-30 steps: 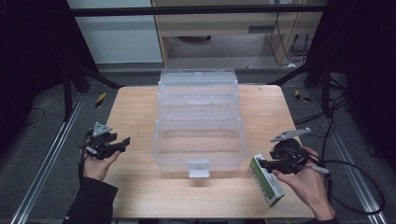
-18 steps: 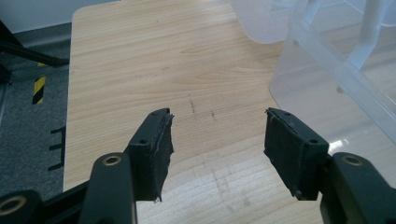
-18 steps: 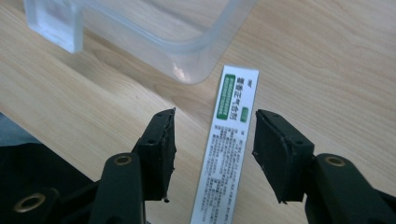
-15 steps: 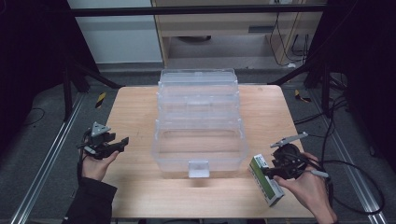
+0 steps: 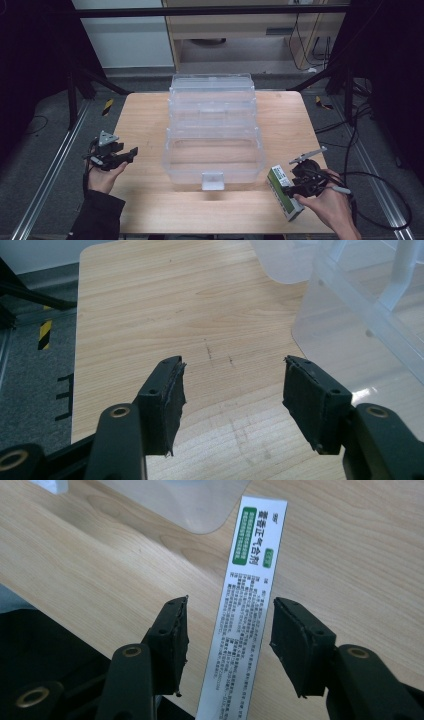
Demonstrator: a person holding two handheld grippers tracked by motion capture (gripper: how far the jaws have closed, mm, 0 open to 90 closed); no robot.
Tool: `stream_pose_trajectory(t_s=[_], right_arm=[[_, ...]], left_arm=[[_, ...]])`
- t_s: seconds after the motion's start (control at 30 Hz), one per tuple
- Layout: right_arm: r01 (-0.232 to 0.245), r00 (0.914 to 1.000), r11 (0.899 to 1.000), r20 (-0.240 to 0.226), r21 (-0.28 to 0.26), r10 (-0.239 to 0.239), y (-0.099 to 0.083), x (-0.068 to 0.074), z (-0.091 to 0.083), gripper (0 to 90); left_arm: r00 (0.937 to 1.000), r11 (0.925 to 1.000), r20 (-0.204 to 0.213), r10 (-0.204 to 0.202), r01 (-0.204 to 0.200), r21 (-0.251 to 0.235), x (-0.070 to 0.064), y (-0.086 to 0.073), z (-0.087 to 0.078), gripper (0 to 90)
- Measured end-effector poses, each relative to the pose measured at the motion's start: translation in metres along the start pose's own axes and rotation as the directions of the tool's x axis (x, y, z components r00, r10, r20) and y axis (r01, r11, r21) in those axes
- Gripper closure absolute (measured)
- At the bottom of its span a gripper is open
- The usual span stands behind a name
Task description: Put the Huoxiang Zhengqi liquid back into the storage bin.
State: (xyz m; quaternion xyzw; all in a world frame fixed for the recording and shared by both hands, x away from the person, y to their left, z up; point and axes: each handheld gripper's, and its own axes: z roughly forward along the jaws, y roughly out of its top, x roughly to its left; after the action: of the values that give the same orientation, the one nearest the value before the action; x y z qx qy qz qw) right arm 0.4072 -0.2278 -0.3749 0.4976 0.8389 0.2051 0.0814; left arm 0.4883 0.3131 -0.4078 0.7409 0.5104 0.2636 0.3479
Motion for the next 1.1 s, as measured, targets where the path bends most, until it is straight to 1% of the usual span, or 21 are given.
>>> stream_pose_trajectory(t_s=[0.07, 0.23, 0.4, 0.5, 0.6, 0.77, 0.8, 0.97, 1.07, 1.1], right_arm=[[-0.01, 0.9999, 1.0, 0.005, 0.006, 0.01, -0.001, 0.0, 0.001, 49.4], [-0.014, 0.9999, 1.0, -0.001, 0.027, 0.014, -0.004, -0.001, 0.004, 50.0], [-0.011, 0.9999, 0.999, 0.007, 0.047, 0.01, -0.005, -0.003, 0.01, 51.4], [-0.017, 0.9998, 0.998, 0.014, 0.059, 0.016, -0.005, -0.004, 0.013, 52.7], [-0.02, 0.9998, 0.997, 0.011, 0.075, 0.019, -0.004, -0.005, 0.016, 53.7], [-0.016, 0.9998, 0.996, 0.01, 0.093, 0.015, -0.003, -0.004, 0.021, 55.5], [-0.007, 0.9999, 0.996, 0.012, 0.093, 0.005, -0.003, -0.004, 0.022, 56.5], [-0.025, 0.9996, 0.994, 0.013, 0.109, 0.023, -0.002, -0.006, 0.023, 58.0], [-0.027, 0.9995, 0.993, 0.017, 0.119, 0.025, 0.0, -0.006, 0.023, 59.3], [-0.039, 0.9991, 0.991, 0.021, 0.128, 0.037, 0.0, -0.006, 0.023, 60.3]], left_arm=[[1.0, 1.0, 0.0, 0.001, -0.001, 0.0, 0.0, 0.0, 0.0, 40.8], [1.0, 1.0, 0.005, 0.004, -0.004, 0.006, -0.001, 0.0, 0.001, 40.8], [1.0, 1.0, 0.004, 0.007, -0.007, 0.006, -0.001, 0.0, 0.001, 40.8], [1.0, 1.0, 0.004, 0.006, -0.006, 0.007, -0.001, 0.0, 0.001, 40.8], [1.0, 1.0, 0.004, 0.006, -0.006, 0.007, -0.001, 0.0, 0.001, 40.8], [1.0, 0.9999, 0.005, 0.007, -0.007, 0.012, -0.001, 0.0, 0.002, 40.8], [1.0, 0.9999, 0.006, 0.007, -0.007, 0.012, -0.001, 0.0, 0.002, 40.7], [1.0, 1.0, 0.005, 0.003, -0.003, 0.008, -0.001, -0.001, 0.002, 40.7], [1.0, 1.0, 0.004, 0.003, -0.003, 0.009, -0.001, -0.001, 0.002, 40.8], [1.0, 0.9999, 0.004, 0.003, -0.003, 0.01, -0.001, -0.001, 0.002, 40.7]])
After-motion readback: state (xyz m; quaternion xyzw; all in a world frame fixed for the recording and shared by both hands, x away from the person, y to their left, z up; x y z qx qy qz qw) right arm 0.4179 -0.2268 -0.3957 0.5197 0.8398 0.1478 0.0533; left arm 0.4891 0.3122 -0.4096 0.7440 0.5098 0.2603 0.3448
